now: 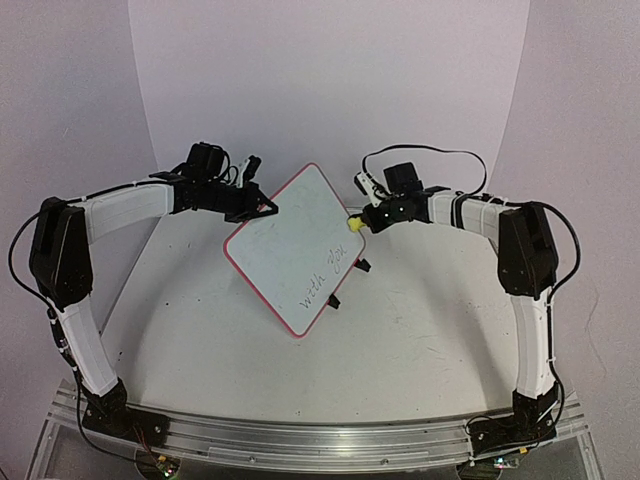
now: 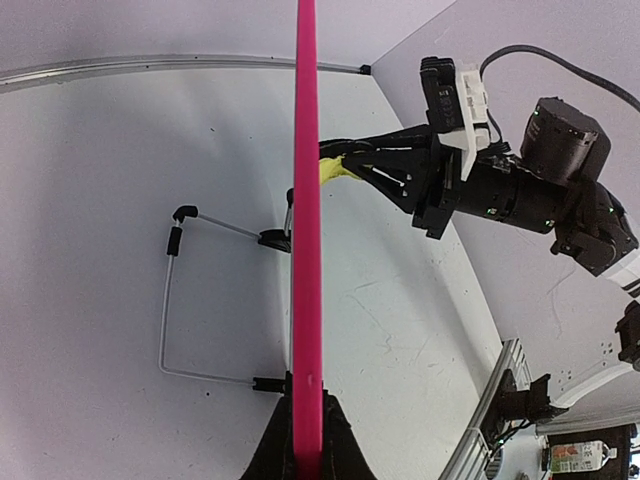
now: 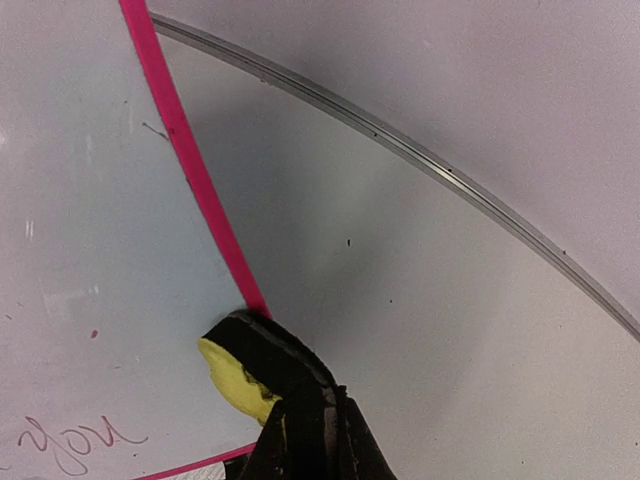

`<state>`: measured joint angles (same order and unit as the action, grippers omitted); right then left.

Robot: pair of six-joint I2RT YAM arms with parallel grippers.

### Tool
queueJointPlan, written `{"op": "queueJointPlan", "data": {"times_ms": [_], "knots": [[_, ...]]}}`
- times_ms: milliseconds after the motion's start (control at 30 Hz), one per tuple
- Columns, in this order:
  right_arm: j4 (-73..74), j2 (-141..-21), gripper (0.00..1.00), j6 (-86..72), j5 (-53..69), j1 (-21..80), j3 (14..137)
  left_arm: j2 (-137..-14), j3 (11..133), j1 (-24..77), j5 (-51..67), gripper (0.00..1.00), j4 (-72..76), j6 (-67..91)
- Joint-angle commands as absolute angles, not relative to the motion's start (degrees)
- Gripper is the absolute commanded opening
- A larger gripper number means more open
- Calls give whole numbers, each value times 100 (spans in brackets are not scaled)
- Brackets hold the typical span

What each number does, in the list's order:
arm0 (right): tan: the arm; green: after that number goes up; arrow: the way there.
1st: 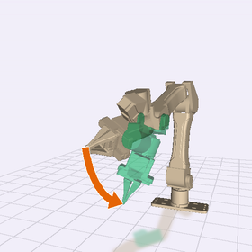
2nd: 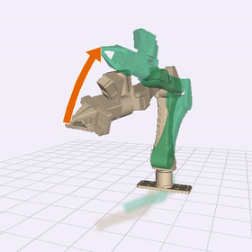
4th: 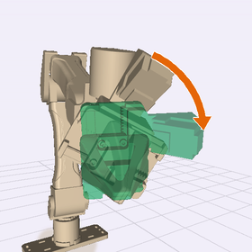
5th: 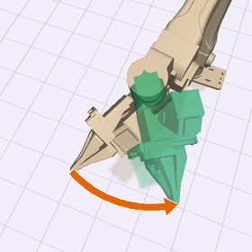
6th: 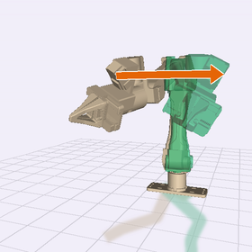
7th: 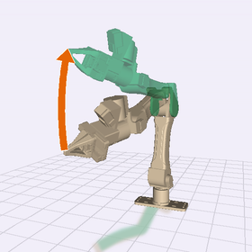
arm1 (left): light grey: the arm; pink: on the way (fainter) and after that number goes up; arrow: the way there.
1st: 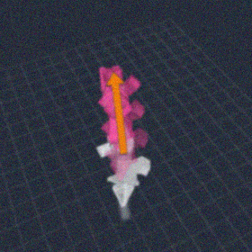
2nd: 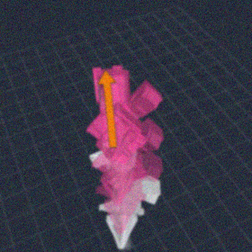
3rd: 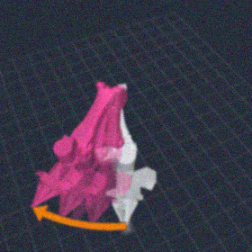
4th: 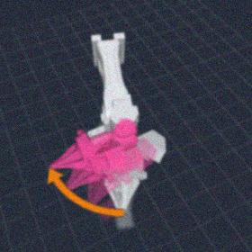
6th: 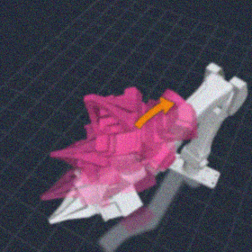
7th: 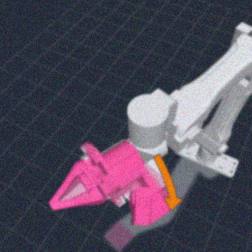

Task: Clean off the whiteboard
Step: Erase the whiteboard at the center of the board.

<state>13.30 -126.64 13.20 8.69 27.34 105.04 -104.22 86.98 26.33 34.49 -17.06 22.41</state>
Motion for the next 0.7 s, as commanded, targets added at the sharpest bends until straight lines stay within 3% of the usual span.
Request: {"op": "queueJointPlan", "data": {"times_ms": [0, 400, 667], "knots": [[1037, -12381, 0, 1637, 2163, 2820, 10372, -10660, 8692, 3085, 4298, 0, -2414, 1986], [1808, -12588, 0, 1549, 3997, 3043, 11266, -10709, 8714, 3103, 4291, 0, -2417, 2004], [1781, -13025, 0, -336, 4122, 2915, 11883, -10741, 8749, 3113, 4298, 0, -2414, 2004]]}}
